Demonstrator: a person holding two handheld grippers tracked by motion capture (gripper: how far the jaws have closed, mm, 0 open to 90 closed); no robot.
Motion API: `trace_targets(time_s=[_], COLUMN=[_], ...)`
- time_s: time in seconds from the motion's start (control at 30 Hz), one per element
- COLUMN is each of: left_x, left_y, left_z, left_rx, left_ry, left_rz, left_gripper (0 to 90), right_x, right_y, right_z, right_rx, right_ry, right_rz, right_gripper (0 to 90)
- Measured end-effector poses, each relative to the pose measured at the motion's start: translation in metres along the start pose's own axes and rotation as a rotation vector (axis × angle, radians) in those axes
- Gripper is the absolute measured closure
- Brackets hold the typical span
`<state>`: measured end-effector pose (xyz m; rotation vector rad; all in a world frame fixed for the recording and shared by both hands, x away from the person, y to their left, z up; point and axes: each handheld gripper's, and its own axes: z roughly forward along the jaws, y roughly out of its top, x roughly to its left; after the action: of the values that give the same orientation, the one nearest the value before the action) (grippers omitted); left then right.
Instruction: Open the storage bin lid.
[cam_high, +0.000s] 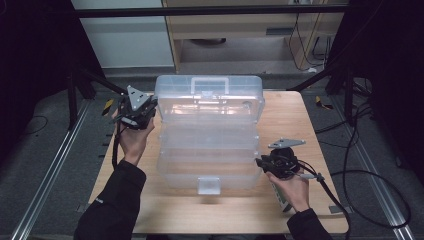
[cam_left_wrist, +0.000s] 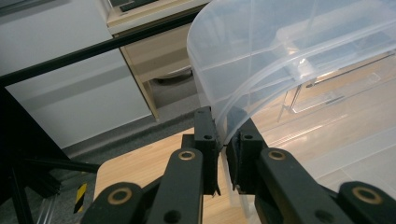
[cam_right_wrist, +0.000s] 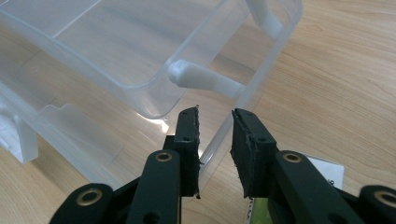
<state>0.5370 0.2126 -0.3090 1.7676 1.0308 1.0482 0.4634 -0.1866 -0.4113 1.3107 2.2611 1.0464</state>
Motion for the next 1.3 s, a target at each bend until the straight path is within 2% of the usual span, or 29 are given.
trace_targets(time_s=[0.2, 0.6, 0.93, 1.3], left_x=[0.0, 0.0, 0.001, 0.003], left_y=[0.003, 0.007, 0.009, 0.012], left_z=[0.002, 0.005, 0.013, 0.019], left_rx=[-0.002, -0.004, -0.014, -0.008], left_ry=[0.006, 0.017, 0.024, 0.03], left_rz=[0.002, 0.004, -0.02, -0.011], left_gripper=[82.8, 83.0, 83.4, 83.4], right_x=[0.001, 0.0, 0.0, 0.0], right_y=[-0.001, -0.001, -0.001, -0.001], right_z=[0.0, 0.0, 0.001, 0.001], right_rx=[-0.007, -0.013, -0.014, -0.015], right_ry=[-0.003, 0.001, 0.0, -0.002], right_rz=[-0.02, -0.015, -0.018, -0.017], right_gripper=[71.4, 71.1, 70.9, 70.7])
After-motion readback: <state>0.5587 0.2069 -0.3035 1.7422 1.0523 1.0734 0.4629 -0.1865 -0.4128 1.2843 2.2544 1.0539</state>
